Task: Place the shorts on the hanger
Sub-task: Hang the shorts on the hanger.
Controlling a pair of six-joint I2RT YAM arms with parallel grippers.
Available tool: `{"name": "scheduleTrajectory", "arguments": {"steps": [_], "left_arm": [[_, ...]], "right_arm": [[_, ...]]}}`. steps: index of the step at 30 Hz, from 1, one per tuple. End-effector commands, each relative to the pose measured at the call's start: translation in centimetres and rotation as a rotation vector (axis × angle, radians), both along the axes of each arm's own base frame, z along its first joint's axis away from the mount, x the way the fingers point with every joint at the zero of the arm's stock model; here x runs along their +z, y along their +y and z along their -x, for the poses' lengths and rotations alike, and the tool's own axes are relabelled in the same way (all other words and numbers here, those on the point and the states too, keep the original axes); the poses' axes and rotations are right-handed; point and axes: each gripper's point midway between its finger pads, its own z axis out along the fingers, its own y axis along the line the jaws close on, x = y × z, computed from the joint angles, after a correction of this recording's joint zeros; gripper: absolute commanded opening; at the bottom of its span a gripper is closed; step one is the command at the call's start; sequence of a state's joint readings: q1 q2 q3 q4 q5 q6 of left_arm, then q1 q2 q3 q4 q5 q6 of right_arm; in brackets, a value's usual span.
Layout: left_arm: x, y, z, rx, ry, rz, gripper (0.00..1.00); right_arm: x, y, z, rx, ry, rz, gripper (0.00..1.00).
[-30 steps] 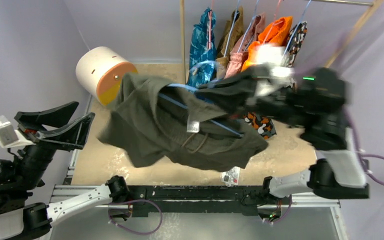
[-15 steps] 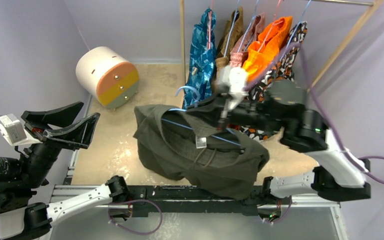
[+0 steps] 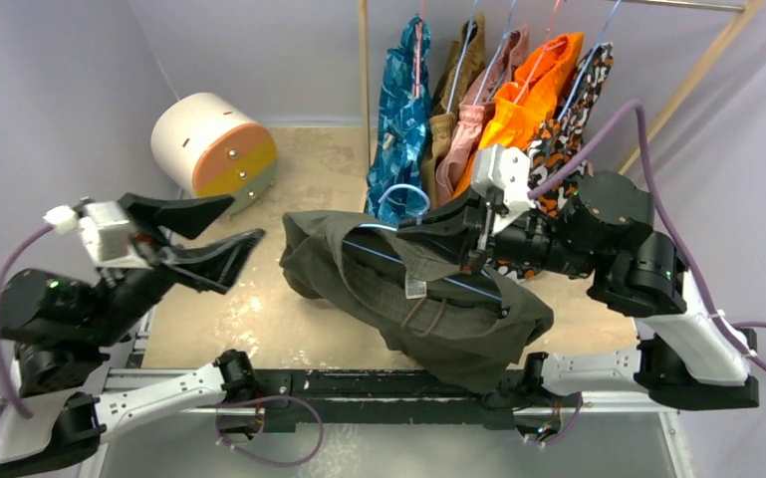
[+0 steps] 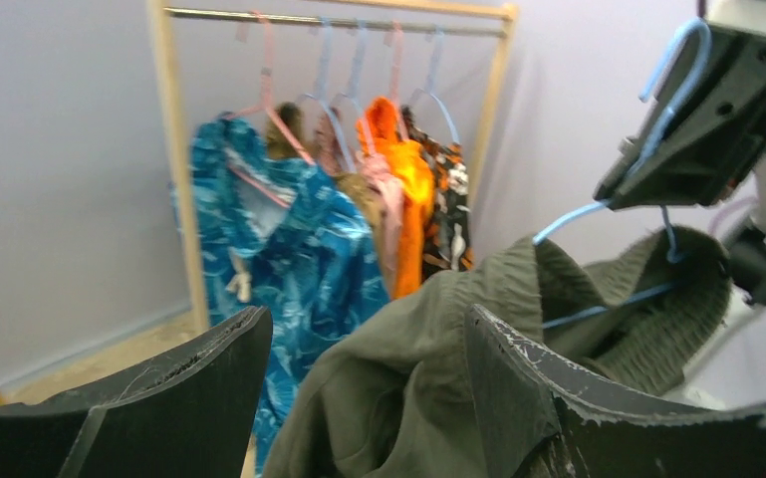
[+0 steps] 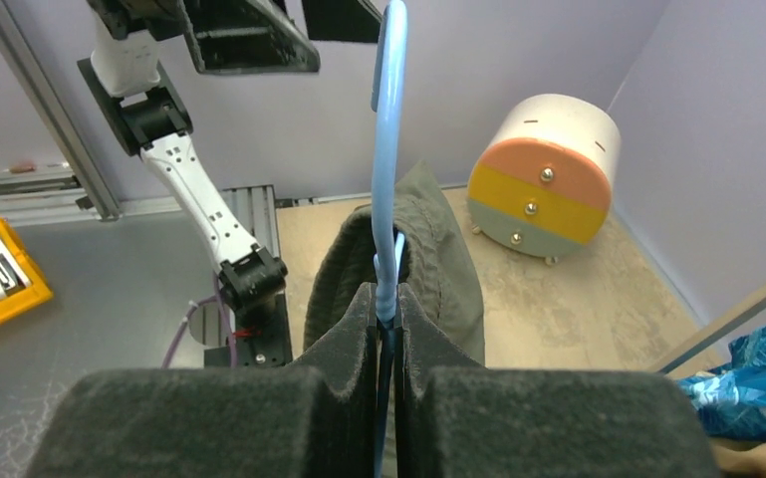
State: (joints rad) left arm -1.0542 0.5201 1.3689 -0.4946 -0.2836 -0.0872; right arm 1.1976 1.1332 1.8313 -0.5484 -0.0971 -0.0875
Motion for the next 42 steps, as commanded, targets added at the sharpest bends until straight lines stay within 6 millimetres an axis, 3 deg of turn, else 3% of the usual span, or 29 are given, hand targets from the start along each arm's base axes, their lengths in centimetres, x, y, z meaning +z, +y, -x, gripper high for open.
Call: {"name": "scheduleTrajectory", "arguments": {"steps": [1, 7, 12, 30, 34, 39, 42], "left_arm": [[0.1, -6.3, 1.7, -0.255, -0.026, -0.105, 0.69], [-0.4, -12.1, 2.3, -0.441, -0.067, -0.197, 0.69], [-2.0, -15.5, 2.6, -0.557, -0.095, -0.294, 0.69], [-8.8, -17.7, -1.0, -0.465, -0.068, -0.494, 0.65], [-8.3, -18.1, -0.1, -0.522, -0.085, -0.477, 0.65], [-8.7, -18.8, 0.9, -0.600, -0.081, -0.502, 0.41], [-9.4, -18.9, 1.1, -0.617, -0.063, -0.529, 0.38]], "right_arm": [[1.8, -0.2, 0.4, 0.015, -0.031, -0.078, 0.00], [0.7, -0.2, 1.1, 0.044, 0.013, -0.094, 0.00], [-0.5, -0.4, 1.1, 0.032, 0.048, -0.138, 0.00], [-1.2, -1.4, 1.9, 0.050, 0.091, -0.195, 0.00], [-1.3, -1.2, 2.4, 0.078, 0.094, -0.187, 0.00], [-1.6, -1.3, 2.4, 0.078, 0.085, -0.174, 0.00], [-1.7, -1.3, 2.5, 0.082, 0.081, -0.174, 0.00]]}}
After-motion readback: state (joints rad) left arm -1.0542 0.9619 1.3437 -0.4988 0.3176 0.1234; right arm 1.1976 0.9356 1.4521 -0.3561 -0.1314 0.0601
